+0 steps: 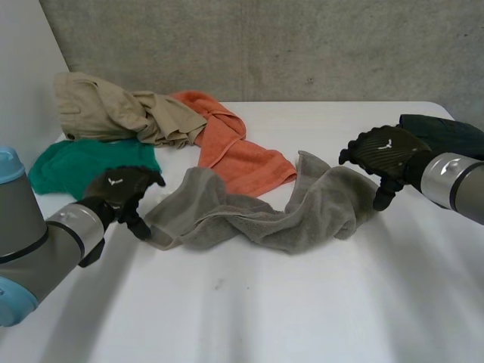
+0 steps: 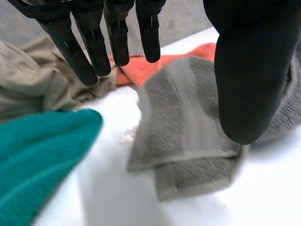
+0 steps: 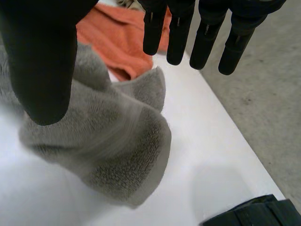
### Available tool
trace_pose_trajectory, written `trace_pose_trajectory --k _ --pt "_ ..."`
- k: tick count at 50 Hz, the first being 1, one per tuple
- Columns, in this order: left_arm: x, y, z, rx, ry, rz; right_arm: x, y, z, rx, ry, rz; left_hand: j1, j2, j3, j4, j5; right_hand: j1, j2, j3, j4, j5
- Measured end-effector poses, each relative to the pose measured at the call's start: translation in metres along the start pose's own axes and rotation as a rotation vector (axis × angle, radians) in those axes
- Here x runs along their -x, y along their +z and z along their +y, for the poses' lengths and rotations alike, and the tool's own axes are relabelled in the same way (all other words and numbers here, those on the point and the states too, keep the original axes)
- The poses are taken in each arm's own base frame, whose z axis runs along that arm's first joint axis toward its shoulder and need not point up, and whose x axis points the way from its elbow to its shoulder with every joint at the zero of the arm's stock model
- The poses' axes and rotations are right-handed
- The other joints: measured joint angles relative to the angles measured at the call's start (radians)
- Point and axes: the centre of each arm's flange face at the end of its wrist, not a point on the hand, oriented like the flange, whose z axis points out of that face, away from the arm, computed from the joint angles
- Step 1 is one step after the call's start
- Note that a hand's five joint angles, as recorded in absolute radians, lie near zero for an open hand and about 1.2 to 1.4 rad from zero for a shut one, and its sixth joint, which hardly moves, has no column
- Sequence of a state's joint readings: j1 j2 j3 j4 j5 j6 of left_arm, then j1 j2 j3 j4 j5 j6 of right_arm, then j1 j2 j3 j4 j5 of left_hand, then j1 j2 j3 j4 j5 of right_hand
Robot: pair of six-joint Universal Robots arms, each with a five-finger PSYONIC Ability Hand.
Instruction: Fold the laundry.
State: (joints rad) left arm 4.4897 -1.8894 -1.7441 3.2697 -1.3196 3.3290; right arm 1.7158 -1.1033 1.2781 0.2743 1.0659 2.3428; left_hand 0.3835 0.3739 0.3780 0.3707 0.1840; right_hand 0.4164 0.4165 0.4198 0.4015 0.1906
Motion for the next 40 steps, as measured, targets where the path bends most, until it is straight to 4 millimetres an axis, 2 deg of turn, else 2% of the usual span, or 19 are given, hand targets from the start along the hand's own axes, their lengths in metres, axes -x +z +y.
trace_pose_trajectory --k 6,15,19,22,23,24,26,28,29,32,34,35,36,38,39,40 --pt "-0.008 0.008 0.012 0.028 -0.007 0.059 -0.002 0.017 0.01 0.038 -0.045 -0.036 0.0 0.0 0.0 0.0 0.0 0.0 0.0 0.0 0.0 0.0" --pt "-0.036 0.022 0.018 0.022 0.025 0.118 -0.002 0.051 0.022 0.034 -0.073 -0.021 0.007 0.03 0.027 0.035 0.053 0.0 0.0 0.0 0.0 0.0" --pt "-0.048 0.024 0.02 0.025 0.042 0.13 0.0 0.066 0.026 0.013 -0.094 -0.005 0.105 0.11 0.103 0.115 0.129 0.0 0.0 0.0 0.0 0.0" --pt "-0.055 0.026 0.022 0.029 0.055 0.129 0.001 0.08 0.029 -0.001 -0.11 0.008 0.341 0.325 0.32 0.331 0.339 0.0 0.0 0.0 0.0 -0.002" --pt "-0.057 0.026 0.022 0.029 0.058 0.126 0.001 0.083 0.03 -0.004 -0.114 0.011 0.341 0.325 0.32 0.331 0.339 0.0 0.0 0.0 0.0 -0.002" --pt "-0.059 0.027 0.023 0.03 0.062 0.123 0.001 0.09 0.032 -0.01 -0.121 0.016 0.513 0.498 0.49 0.494 0.501 0.0 0.0 0.0 0.0 -0.002" --pt "-0.06 0.028 0.023 0.031 0.066 0.116 0.001 0.097 0.035 -0.014 -0.126 0.02 0.579 0.574 0.566 0.567 0.573 0.0 0.0 0.0 0.0 -0.002" --pt "-0.062 0.029 0.023 0.029 0.071 0.107 0.003 0.106 0.039 -0.015 -0.129 0.019 0.763 0.764 0.747 0.76 0.764 0.0 0.0 0.0 0.0 -0.001" --pt "-0.063 0.03 0.022 0.028 0.072 0.104 0.003 0.109 0.04 -0.014 -0.129 0.018 0.771 0.793 0.778 0.792 0.789 0.003 0.002 0.002 0.002 0.004" --pt "-0.064 0.031 0.017 0.011 0.077 0.092 0.005 0.12 0.048 -0.005 -0.123 0.008 0.771 0.819 0.807 0.822 0.795 0.148 0.146 0.14 0.16 0.195" --pt "-0.063 0.032 0.011 -0.008 0.081 0.086 0.005 0.126 0.052 -0.002 -0.12 0.008 0.771 0.819 0.807 0.822 0.795 0.377 0.382 0.369 0.388 0.417" --pt "-0.063 0.032 0.006 -0.026 0.082 0.081 0.004 0.13 0.053 -0.001 -0.117 0.014 0.771 0.819 0.807 0.822 0.795 0.588 0.601 0.58 0.599 0.603" --pt "-0.063 0.032 -0.002 -0.048 0.084 0.077 0.001 0.132 0.053 -0.003 -0.114 0.024 0.771 0.819 0.807 0.822 0.795 0.696 0.719 0.704 0.723 0.735" --pt "-0.061 0.032 -0.015 -0.088 0.087 0.07 -0.004 0.134 0.05 -0.007 -0.107 0.046 0.771 0.819 0.807 0.822 0.795 0.698 0.749 0.754 0.783 0.765" --pt "-0.061 0.032 -0.015 -0.088 0.087 0.07 -0.004 0.134 0.05 -0.007 -0.107 0.046 0.771 0.819 0.807 0.822 0.795 0.698 0.749 0.754 0.783 0.765" --pt "-0.06 0.03 -0.029 -0.127 0.088 0.063 -0.011 0.133 0.045 -0.012 -0.095 0.072 0.771 0.819 0.807 0.822 0.795 0.698 0.749 0.757 0.792 0.765"
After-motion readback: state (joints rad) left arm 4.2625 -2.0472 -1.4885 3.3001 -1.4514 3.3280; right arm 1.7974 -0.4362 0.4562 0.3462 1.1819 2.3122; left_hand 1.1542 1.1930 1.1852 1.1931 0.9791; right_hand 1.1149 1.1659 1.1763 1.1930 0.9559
